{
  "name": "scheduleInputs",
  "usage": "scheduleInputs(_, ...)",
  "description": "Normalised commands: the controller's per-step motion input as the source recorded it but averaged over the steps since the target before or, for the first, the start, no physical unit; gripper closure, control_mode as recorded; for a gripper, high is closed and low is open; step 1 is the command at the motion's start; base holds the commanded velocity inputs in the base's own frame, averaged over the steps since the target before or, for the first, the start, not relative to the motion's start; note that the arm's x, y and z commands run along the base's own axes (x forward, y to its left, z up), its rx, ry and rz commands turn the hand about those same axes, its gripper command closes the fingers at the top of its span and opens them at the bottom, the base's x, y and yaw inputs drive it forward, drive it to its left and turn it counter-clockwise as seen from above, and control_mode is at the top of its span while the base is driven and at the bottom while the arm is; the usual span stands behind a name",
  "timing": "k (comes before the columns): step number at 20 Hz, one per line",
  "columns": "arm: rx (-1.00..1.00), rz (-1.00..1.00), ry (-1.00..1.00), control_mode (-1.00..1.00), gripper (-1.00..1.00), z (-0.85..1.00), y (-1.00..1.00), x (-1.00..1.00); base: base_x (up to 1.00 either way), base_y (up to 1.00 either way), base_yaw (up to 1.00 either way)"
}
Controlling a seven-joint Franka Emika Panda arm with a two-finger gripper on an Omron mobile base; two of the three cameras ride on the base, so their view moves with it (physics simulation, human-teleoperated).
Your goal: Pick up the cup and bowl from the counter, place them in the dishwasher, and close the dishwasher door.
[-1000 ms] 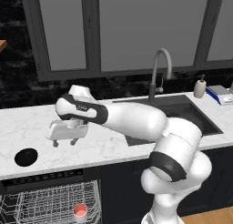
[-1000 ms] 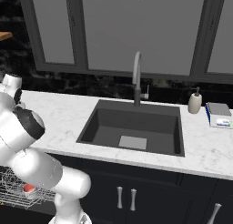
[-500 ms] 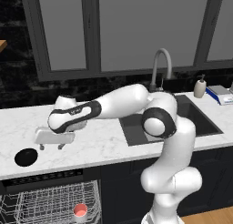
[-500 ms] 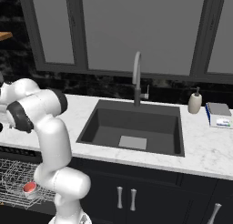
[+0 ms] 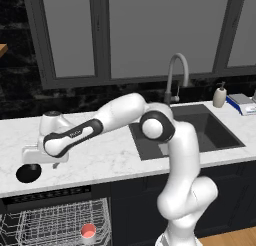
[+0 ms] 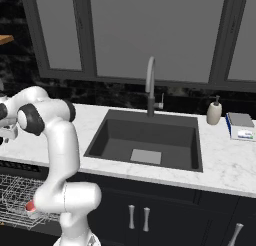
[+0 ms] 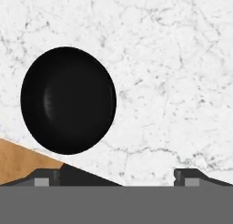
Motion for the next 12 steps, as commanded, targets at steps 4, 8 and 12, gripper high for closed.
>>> scheduleInputs(4, -0.02, -0.11, 0.00, -1.00, -1.00, -0.31, 0.01, 0.14, 0.00, 0.00, 0.00)
scheduleInputs(8, -0.01, -0.10, 0.00, -1.00, -1.00, -0.49, -0.01, 0.01, 0.00, 0.00, 0.00)
scheduleInputs(12, -0.01, -0.08, 0.00, -1.00, -1.00, -0.50, 0.00, 0.01, 0.00, 0.00, 0.00)
